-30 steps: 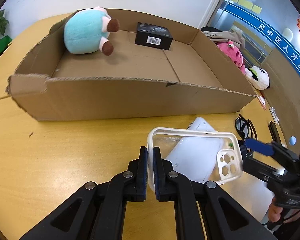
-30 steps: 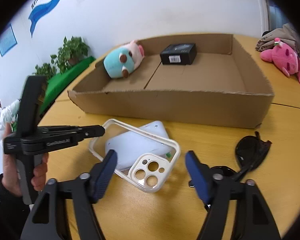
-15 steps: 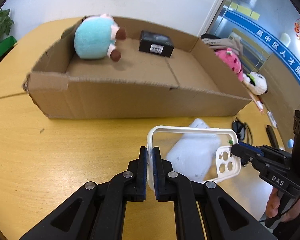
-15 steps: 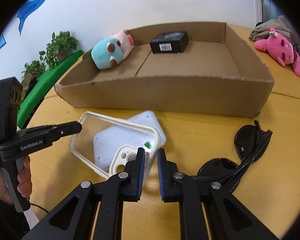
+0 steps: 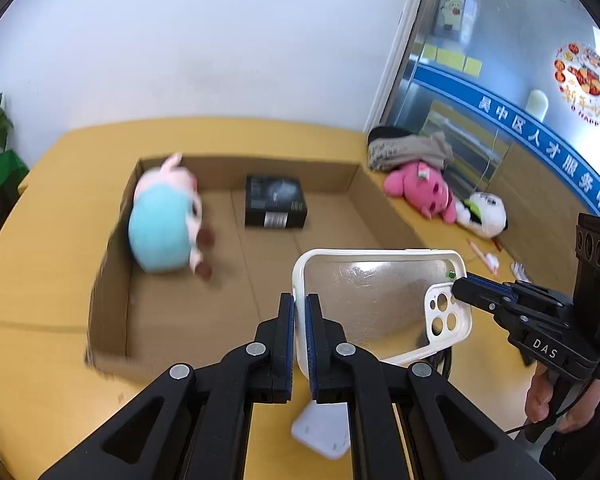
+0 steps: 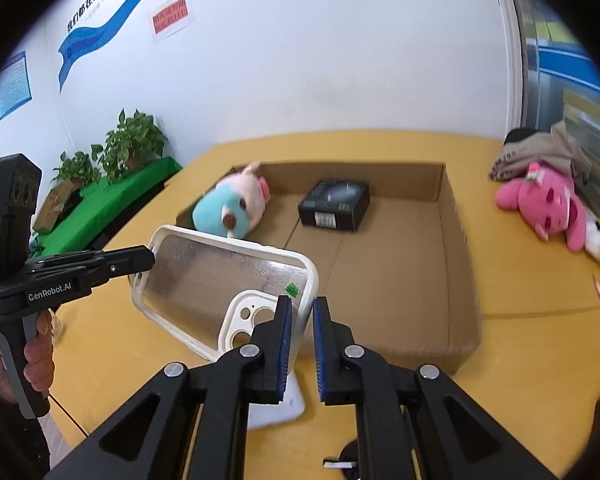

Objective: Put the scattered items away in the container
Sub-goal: 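Lift the phone case into the cardboard box and open both grippers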

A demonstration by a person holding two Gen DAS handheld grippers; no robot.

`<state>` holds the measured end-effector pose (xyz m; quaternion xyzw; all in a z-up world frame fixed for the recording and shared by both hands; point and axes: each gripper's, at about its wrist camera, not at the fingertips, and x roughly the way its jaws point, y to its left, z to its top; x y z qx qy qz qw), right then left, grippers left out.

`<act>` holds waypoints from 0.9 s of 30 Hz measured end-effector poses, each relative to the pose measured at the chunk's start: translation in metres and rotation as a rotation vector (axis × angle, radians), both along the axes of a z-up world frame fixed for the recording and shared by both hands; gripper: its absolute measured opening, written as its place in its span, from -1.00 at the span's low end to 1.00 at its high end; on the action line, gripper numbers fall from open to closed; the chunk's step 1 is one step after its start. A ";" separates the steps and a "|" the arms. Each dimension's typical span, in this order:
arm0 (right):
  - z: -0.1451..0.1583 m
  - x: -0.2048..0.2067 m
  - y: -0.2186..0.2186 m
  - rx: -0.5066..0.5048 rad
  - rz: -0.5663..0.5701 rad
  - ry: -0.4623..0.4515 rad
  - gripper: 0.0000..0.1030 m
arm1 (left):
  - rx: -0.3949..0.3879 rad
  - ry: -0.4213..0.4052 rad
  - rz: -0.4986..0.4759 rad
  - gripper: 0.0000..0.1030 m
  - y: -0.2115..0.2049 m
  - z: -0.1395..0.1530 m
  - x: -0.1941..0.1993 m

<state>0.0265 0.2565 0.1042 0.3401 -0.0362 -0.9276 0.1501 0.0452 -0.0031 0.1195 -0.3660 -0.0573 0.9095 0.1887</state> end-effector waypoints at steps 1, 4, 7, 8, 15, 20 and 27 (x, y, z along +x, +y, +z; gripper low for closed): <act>0.007 -0.007 0.001 0.004 -0.003 0.008 -0.82 | -0.006 0.006 -0.005 -0.91 0.001 0.005 -0.007; 0.025 -0.032 0.006 0.005 -0.005 0.021 -0.83 | 0.001 -0.009 -0.016 -0.91 0.004 0.016 -0.039; 0.036 -0.060 0.008 0.006 -0.002 0.016 -0.83 | -0.010 -0.026 -0.015 -0.91 0.008 0.019 -0.062; 0.037 -0.071 0.007 0.018 -0.005 0.016 -0.83 | -0.020 -0.033 -0.019 -0.91 0.009 0.018 -0.071; 0.014 -0.130 0.008 -0.017 -0.010 -0.092 -0.84 | -0.022 -0.127 -0.010 -0.91 0.009 -0.002 -0.124; -0.010 -0.161 0.004 -0.022 -0.016 -0.162 -0.84 | -0.020 -0.197 0.015 -0.91 0.007 -0.025 -0.156; -0.041 -0.207 0.002 0.001 -0.022 -0.272 -0.85 | -0.063 -0.320 0.050 -0.91 0.014 -0.063 -0.206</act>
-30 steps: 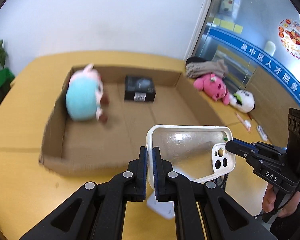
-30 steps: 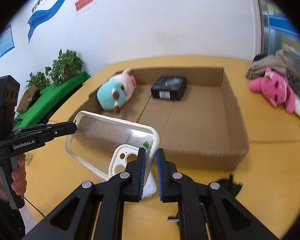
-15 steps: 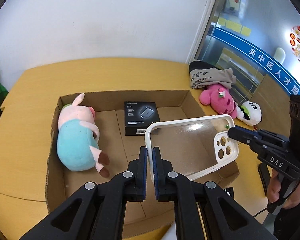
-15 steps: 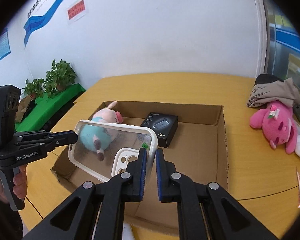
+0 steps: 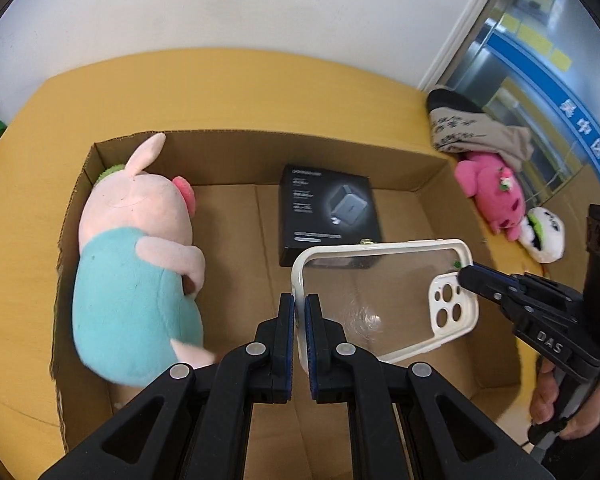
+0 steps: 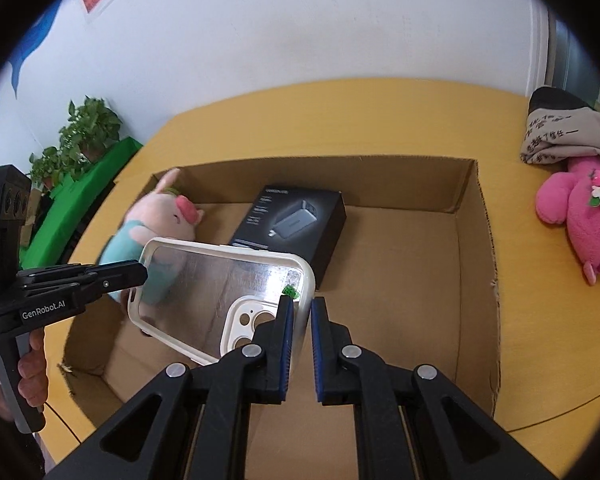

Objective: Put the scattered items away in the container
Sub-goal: 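Lift the phone case into the cardboard box and open both grippers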

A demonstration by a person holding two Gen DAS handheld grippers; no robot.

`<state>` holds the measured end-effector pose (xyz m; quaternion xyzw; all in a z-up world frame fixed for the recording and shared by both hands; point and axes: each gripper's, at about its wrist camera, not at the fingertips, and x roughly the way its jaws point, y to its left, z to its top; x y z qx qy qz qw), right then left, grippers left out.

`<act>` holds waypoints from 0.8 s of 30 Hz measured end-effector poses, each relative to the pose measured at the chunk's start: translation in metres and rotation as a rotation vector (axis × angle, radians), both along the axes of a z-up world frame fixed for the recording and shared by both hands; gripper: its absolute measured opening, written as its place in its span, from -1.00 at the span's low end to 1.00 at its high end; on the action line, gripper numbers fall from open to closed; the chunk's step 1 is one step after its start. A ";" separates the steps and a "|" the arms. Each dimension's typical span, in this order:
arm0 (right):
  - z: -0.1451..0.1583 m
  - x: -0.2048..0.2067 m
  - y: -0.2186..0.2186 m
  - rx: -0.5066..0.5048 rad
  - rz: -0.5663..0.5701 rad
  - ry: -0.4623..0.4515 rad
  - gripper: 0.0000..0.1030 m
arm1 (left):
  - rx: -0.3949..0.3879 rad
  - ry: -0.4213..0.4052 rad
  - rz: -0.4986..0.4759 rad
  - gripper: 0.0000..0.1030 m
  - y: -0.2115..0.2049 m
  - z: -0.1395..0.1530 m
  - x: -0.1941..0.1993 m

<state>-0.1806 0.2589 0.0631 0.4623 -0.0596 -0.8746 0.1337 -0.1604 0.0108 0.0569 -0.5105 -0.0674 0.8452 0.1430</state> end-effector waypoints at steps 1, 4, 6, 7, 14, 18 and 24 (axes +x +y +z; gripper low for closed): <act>-0.005 -0.006 0.000 0.001 -0.002 -0.017 -0.85 | -0.014 -0.014 0.000 -0.91 0.002 -0.006 -0.007; -0.023 -0.021 0.001 0.009 -0.012 -0.071 -0.84 | -0.031 -0.083 0.008 -0.92 0.007 -0.028 -0.025; -0.034 -0.028 0.004 0.006 -0.026 -0.100 -0.84 | -0.038 -0.130 0.013 -0.92 0.008 -0.044 -0.034; -0.041 -0.031 0.006 0.001 -0.032 -0.119 -0.84 | -0.055 -0.141 0.011 -0.92 0.011 -0.049 -0.037; -0.083 -0.041 0.008 0.006 -0.041 -0.211 -0.86 | -0.198 -0.183 -0.003 -0.92 0.025 -0.073 -0.044; -0.090 -0.042 0.006 0.008 -0.036 -0.227 -0.86 | -0.227 -0.194 -0.010 -0.92 0.025 -0.077 -0.044; -0.094 -0.042 0.004 0.023 -0.027 -0.236 -0.84 | -0.228 -0.191 -0.007 -0.91 0.022 -0.079 -0.039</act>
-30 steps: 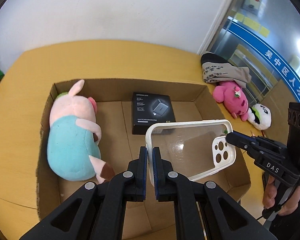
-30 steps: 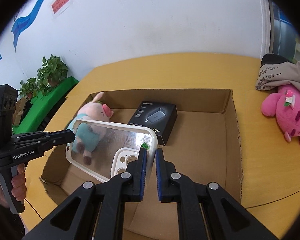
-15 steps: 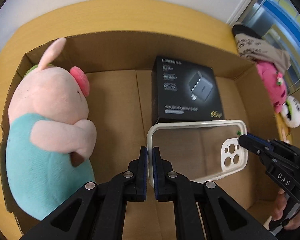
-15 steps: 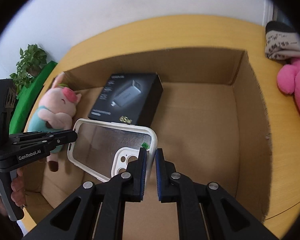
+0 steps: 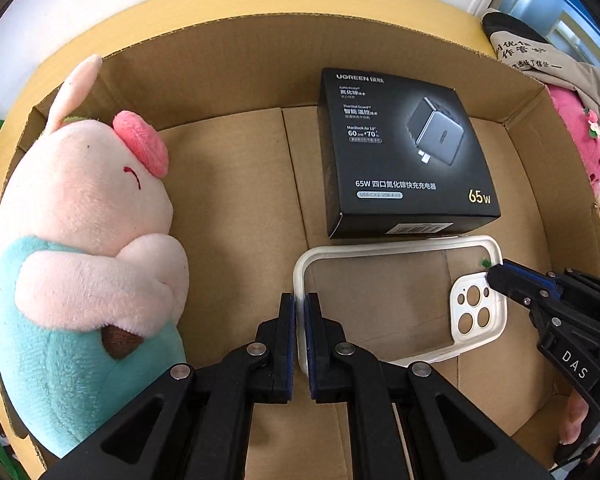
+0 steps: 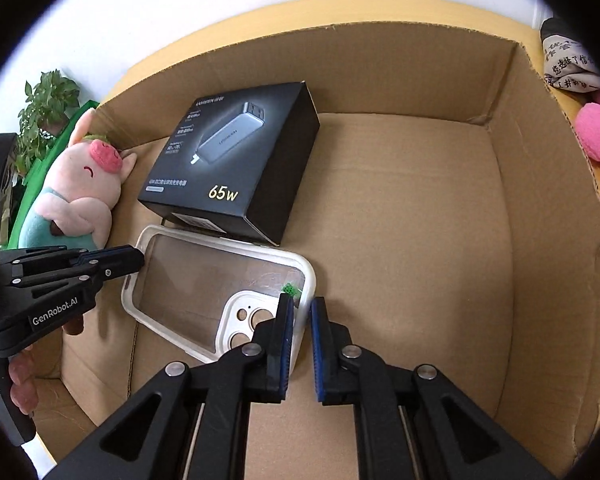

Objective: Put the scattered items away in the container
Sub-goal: 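Lift the phone case into the cardboard box and open both grippers, then move both grippers out of the box toward the black sunglasses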

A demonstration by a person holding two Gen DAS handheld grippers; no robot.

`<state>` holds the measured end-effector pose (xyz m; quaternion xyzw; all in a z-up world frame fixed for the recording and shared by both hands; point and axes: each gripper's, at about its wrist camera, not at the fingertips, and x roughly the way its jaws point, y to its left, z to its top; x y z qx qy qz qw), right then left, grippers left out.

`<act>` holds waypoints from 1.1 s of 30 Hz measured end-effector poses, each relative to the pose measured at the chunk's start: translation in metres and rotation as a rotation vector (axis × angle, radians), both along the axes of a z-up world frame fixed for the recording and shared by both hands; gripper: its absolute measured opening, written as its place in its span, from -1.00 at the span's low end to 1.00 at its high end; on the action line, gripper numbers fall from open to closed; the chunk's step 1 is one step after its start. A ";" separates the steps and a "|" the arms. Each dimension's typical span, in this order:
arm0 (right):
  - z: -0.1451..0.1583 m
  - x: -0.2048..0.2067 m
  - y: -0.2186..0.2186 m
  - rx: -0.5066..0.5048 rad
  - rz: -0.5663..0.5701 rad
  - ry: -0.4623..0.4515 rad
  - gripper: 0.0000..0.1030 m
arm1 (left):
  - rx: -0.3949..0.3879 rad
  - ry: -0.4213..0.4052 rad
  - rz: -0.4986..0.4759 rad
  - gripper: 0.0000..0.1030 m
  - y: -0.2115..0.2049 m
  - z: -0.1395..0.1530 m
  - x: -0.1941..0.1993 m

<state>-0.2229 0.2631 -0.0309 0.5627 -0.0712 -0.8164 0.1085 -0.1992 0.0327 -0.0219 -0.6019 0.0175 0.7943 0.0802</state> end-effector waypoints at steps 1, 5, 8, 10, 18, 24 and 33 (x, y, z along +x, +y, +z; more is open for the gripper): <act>0.000 0.000 0.000 -0.001 0.004 -0.002 -0.80 | 0.012 0.012 0.004 -0.91 -0.002 0.003 0.003; 0.018 0.013 0.003 0.041 0.019 0.040 -0.27 | 0.104 0.080 0.039 -0.19 -0.020 0.025 0.022; 0.054 0.047 0.009 0.064 -0.007 0.157 0.41 | 0.173 0.240 0.059 0.53 -0.037 0.063 0.061; 0.073 0.075 0.013 0.048 -0.004 0.231 0.45 | 0.171 0.365 0.049 0.64 -0.043 0.089 0.092; 0.089 0.185 -0.025 0.014 -0.095 0.492 0.50 | 0.127 0.791 0.086 1.00 -0.042 0.124 0.217; 0.052 0.213 -0.046 0.081 -0.188 0.561 0.51 | 0.094 0.809 0.208 1.00 -0.041 0.073 0.243; 0.041 0.228 -0.056 0.144 -0.185 0.644 0.51 | 0.045 0.802 0.193 1.00 -0.024 0.031 0.253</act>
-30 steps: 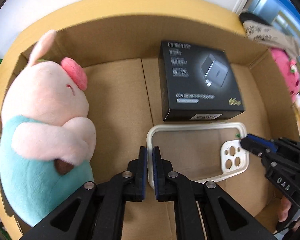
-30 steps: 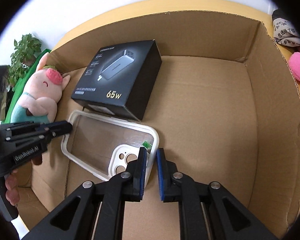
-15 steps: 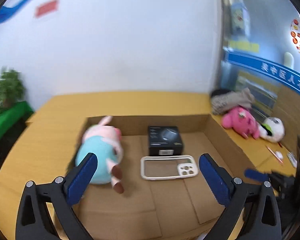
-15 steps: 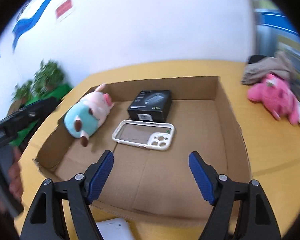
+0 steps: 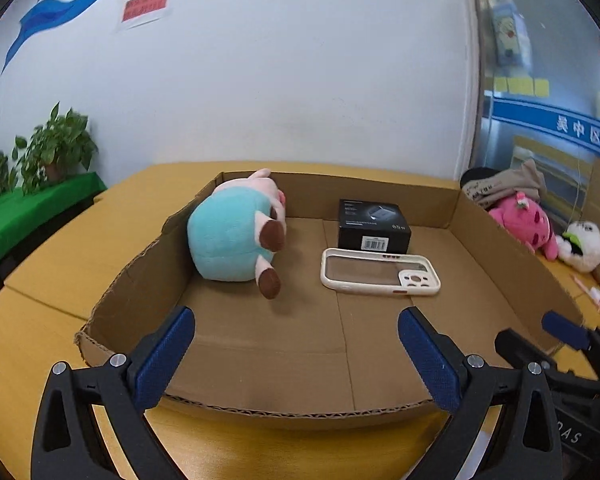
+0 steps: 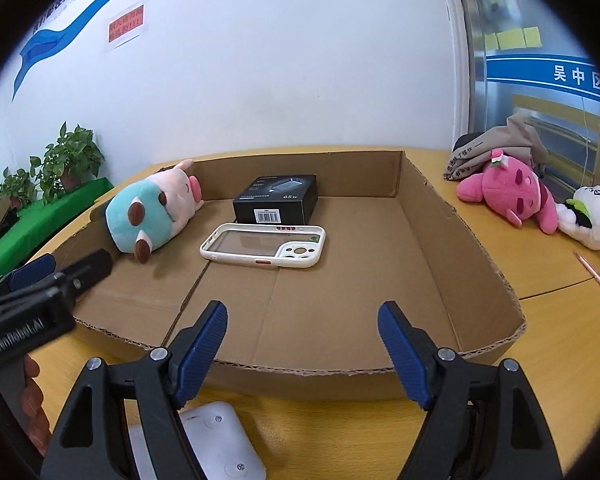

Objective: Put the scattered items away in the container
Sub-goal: 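Move both grippers out of the box toward the black sunglasses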

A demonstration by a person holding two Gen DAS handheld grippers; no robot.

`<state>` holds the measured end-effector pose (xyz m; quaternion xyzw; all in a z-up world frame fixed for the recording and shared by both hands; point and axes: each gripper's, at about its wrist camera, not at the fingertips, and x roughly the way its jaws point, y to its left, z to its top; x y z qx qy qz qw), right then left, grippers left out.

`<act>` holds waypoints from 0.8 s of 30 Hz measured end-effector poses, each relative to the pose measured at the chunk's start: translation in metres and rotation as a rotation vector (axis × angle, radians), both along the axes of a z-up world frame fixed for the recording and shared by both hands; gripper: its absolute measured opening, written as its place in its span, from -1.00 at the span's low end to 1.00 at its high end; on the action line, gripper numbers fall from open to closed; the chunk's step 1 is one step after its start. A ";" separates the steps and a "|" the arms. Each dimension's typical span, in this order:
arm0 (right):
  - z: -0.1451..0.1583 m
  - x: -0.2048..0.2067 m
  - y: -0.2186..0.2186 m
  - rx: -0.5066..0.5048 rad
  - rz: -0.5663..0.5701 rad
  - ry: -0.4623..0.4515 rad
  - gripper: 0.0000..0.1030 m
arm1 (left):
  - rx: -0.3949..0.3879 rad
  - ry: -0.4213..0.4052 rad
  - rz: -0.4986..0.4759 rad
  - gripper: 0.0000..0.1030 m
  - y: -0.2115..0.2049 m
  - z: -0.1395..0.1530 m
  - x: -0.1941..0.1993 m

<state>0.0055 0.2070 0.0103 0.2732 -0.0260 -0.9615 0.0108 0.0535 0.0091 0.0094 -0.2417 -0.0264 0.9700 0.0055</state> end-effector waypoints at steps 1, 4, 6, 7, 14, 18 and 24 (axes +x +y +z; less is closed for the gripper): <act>-0.001 0.001 -0.001 0.007 -0.002 0.004 0.51 | -0.007 0.004 -0.004 1.00 0.002 -0.003 0.000; -0.003 0.002 -0.004 0.020 -0.007 0.014 0.53 | -0.019 0.021 -0.005 1.00 0.004 -0.003 0.006; -0.003 0.004 -0.004 0.023 -0.006 0.018 0.53 | -0.016 0.034 0.000 1.00 0.004 -0.004 0.007; -0.004 0.004 -0.004 0.025 -0.004 0.020 0.53 | -0.013 0.033 -0.003 1.00 0.003 -0.005 0.007; -0.006 0.003 -0.009 0.040 -0.041 0.041 0.57 | 0.009 0.047 -0.020 1.00 -0.001 -0.010 0.010; -0.006 0.002 -0.010 0.044 -0.052 0.043 0.58 | 0.015 0.064 -0.013 1.00 -0.003 -0.009 0.014; -0.006 0.002 -0.010 0.046 -0.041 0.041 0.58 | 0.019 0.059 -0.021 1.00 -0.002 -0.009 0.015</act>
